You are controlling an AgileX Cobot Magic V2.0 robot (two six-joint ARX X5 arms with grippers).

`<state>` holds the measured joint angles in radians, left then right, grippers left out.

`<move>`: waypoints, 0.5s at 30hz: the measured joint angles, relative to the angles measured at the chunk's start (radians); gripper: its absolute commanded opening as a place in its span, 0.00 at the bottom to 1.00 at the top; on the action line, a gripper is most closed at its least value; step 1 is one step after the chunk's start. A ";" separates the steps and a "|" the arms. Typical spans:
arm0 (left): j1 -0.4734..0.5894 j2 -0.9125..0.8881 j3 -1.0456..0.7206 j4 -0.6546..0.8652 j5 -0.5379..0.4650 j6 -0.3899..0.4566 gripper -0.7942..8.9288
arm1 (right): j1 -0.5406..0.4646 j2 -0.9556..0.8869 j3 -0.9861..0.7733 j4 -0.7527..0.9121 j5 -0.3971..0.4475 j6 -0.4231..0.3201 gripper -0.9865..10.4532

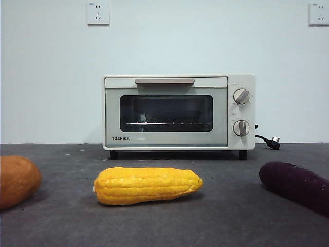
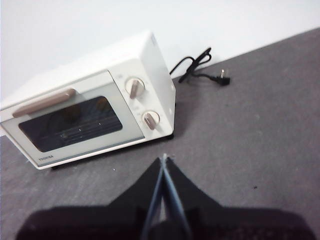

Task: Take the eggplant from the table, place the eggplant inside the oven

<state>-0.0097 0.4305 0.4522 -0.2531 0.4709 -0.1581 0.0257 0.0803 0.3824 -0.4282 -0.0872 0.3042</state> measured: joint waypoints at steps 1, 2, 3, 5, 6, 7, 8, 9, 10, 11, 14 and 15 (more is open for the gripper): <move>0.000 0.027 0.027 0.000 0.022 0.000 0.08 | 0.000 0.018 0.032 -0.020 0.000 -0.009 0.08; 0.000 0.049 0.050 0.000 0.040 0.000 0.08 | 0.000 0.035 0.060 -0.036 0.000 -0.018 0.08; 0.000 0.074 0.076 0.000 0.059 0.000 0.08 | 0.000 0.056 0.094 -0.057 0.000 -0.029 0.08; 0.000 0.116 0.126 -0.001 0.091 0.000 0.08 | 0.000 0.099 0.164 -0.105 0.000 -0.056 0.08; 0.000 0.136 0.154 -0.003 0.106 0.000 0.08 | 0.000 0.125 0.202 -0.133 0.000 -0.071 0.08; 0.000 0.151 0.179 -0.005 0.120 0.000 0.08 | 0.000 0.147 0.237 -0.158 0.000 -0.084 0.08; 0.000 0.169 0.208 -0.013 0.130 0.002 0.08 | 0.000 0.174 0.279 -0.189 0.000 -0.100 0.08; -0.002 0.188 0.238 -0.028 0.140 0.006 0.08 | 0.000 0.204 0.323 -0.223 0.000 -0.116 0.08; -0.005 0.201 0.263 -0.041 0.144 0.010 0.08 | 0.000 0.229 0.362 -0.251 0.000 -0.130 0.08; -0.008 0.215 0.293 -0.062 0.149 0.017 0.08 | 0.000 0.258 0.407 -0.277 0.000 -0.145 0.08; -0.029 0.255 0.386 -0.123 0.153 0.043 0.08 | 0.000 0.339 0.535 -0.346 -0.009 -0.183 0.08; -0.038 0.270 0.420 -0.144 0.154 0.056 0.08 | 0.000 0.367 0.579 -0.366 -0.016 -0.194 0.08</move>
<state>-0.0475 0.7006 0.8722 -0.3973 0.6247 -0.1024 0.0257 0.4473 0.9619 -0.7940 -0.1032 0.1104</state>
